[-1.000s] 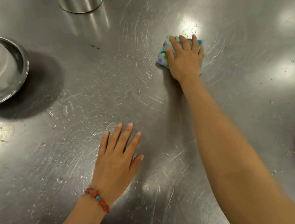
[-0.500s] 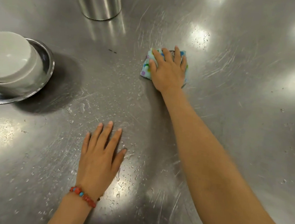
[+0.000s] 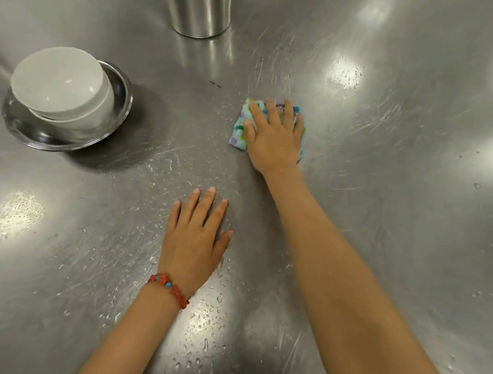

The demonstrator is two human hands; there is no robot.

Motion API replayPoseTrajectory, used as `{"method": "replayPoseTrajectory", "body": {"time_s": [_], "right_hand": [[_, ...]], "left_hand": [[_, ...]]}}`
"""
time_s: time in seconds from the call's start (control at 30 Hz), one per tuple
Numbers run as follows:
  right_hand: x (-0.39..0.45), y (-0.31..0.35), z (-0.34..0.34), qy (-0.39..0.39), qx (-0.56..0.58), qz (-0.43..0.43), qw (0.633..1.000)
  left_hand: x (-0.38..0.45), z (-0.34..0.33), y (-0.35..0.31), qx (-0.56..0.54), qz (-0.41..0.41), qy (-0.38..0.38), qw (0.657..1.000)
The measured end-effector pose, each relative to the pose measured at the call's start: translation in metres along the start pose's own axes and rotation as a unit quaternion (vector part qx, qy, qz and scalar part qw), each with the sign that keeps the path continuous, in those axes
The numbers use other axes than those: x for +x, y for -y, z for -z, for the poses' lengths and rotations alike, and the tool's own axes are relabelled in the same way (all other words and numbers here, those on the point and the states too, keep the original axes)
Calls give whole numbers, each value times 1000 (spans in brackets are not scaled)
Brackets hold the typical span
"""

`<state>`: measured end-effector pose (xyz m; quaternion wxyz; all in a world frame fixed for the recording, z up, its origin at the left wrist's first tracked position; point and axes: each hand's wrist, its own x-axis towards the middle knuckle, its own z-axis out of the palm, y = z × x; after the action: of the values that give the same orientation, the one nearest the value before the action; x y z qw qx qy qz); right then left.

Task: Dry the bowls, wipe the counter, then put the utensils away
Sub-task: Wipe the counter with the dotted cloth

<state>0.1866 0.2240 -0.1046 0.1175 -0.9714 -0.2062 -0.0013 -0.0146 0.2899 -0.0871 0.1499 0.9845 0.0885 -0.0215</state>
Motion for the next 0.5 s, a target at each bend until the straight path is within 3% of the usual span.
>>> {"method": "replayPoseTrajectory", "body": {"time_s": [0.17,0.33,0.5], "right_hand": [[-56,7,0,-10,7,47,999],[-49,6,-1,-27,31,82,996],[26,15,-10,-27,10,-7,1000]], "left_hand": [[-3,17,16,-32,-11,2,999],[-2,39,61,-25,-15,-9,1000],[4,46,104,3,-11,5,1000]]}}
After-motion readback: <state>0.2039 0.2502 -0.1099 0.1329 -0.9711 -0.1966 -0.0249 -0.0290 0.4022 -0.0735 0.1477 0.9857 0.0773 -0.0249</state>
